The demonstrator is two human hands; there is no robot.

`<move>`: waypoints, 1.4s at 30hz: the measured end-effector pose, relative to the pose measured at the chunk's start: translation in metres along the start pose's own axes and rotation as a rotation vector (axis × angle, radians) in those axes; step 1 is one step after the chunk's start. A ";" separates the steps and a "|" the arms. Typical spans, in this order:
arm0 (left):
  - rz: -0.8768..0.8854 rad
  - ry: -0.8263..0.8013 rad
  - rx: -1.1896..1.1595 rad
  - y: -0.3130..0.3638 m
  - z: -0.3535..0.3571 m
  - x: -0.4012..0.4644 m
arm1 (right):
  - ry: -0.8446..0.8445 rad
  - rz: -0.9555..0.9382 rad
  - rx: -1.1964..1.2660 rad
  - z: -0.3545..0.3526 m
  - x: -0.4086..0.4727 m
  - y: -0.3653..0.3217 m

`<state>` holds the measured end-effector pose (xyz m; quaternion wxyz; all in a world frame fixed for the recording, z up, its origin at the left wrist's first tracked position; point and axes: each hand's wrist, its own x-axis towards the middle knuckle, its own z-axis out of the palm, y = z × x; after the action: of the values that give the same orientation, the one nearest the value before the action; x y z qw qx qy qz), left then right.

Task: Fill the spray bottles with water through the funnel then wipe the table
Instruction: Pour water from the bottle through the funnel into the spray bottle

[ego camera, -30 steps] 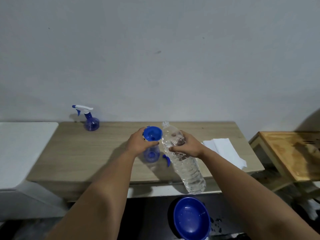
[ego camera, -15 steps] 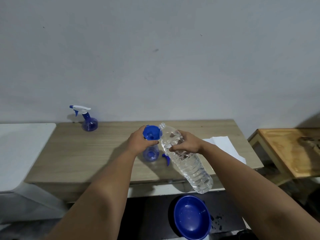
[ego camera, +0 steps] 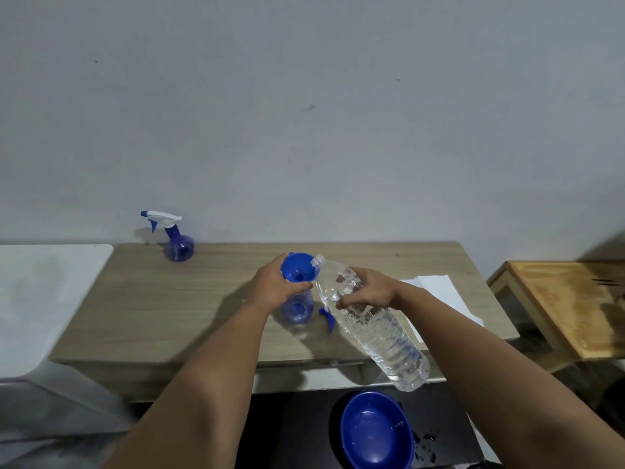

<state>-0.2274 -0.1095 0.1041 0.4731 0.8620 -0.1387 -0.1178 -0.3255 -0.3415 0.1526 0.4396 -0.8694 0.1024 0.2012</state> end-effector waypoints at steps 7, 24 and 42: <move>-0.026 -0.001 -0.001 -0.001 0.000 -0.001 | -0.009 0.010 0.000 -0.001 -0.001 -0.005; -0.044 -0.013 0.077 0.001 -0.002 0.001 | -0.106 0.099 -0.042 -0.007 0.001 -0.020; -0.054 -0.042 0.077 0.003 -0.005 -0.001 | -0.100 0.103 -0.137 -0.010 -0.009 -0.040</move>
<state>-0.2267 -0.1069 0.1093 0.4333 0.8803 -0.1299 -0.1433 -0.3168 -0.3257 0.1905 0.3729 -0.8798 0.1110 0.2731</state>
